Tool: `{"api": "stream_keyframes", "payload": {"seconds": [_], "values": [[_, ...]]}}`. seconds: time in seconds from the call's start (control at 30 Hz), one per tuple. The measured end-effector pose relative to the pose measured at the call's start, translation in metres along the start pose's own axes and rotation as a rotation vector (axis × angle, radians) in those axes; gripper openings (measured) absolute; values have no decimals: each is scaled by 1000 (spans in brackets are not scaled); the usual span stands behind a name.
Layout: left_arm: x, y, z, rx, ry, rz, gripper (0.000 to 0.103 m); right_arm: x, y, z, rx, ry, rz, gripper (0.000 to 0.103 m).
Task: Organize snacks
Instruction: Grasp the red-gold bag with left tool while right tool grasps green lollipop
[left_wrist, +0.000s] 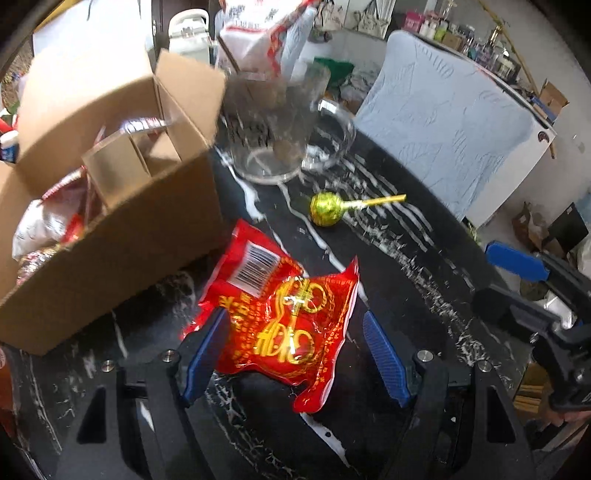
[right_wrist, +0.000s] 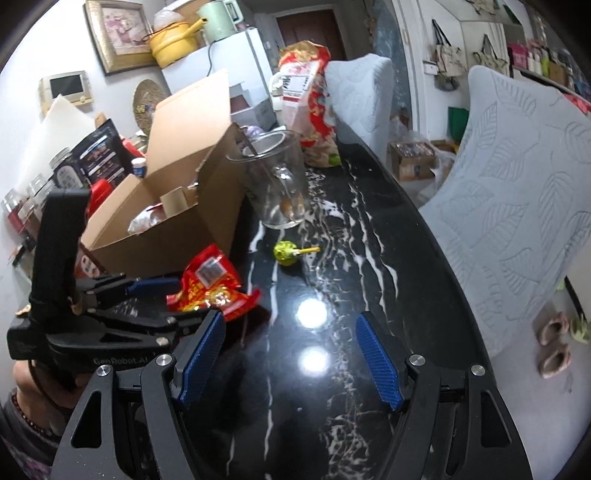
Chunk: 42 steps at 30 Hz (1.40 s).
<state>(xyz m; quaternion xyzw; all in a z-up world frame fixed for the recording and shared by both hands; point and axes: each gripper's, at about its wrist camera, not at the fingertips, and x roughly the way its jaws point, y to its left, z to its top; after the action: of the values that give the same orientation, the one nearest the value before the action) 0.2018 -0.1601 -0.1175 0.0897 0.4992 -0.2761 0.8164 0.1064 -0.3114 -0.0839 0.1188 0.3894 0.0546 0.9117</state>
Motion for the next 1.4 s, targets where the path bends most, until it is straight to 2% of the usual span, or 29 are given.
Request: {"api": "stream_keyframes", "payload": {"seconds": [0.13, 0.3, 0.4, 0.47, 0.5, 0.6, 0.67, 0.93, 1.17, 1.37, 1.4], "values": [[14, -2, -1, 5, 35, 23, 74, 8, -6, 3, 8, 21, 1, 74], [20, -5, 1, 36, 8, 97, 74, 15, -10, 4, 13, 38, -1, 74], [21, 1, 1, 16, -29, 101, 73, 19, -12, 5, 17, 46, 3, 74], [20, 3, -1, 20, -48, 105, 67, 21, -14, 5, 23, 48, 6, 74], [18, 1, -2, 32, -57, 109, 55, 22, -15, 6, 27, 49, 7, 74], [13, -5, -4, 84, -83, 145, 49, 24, -18, 8, 34, 51, 10, 74], [9, -3, -4, 73, -87, 126, 47, 26, -18, 11, 32, 48, 10, 74], [-10, 14, 0, -30, -62, -33, 40, 39, -8, 29, -39, 32, 29, 74], [-16, 23, -7, -45, -64, -3, 38, 68, -2, 39, -58, 53, 60, 74], [-5, 20, -9, -4, -59, 46, 38, 95, 4, 50, -98, 79, 63, 67], [-4, 18, -9, 8, -62, 56, 38, 100, 5, 52, -108, 86, 62, 63]]}}
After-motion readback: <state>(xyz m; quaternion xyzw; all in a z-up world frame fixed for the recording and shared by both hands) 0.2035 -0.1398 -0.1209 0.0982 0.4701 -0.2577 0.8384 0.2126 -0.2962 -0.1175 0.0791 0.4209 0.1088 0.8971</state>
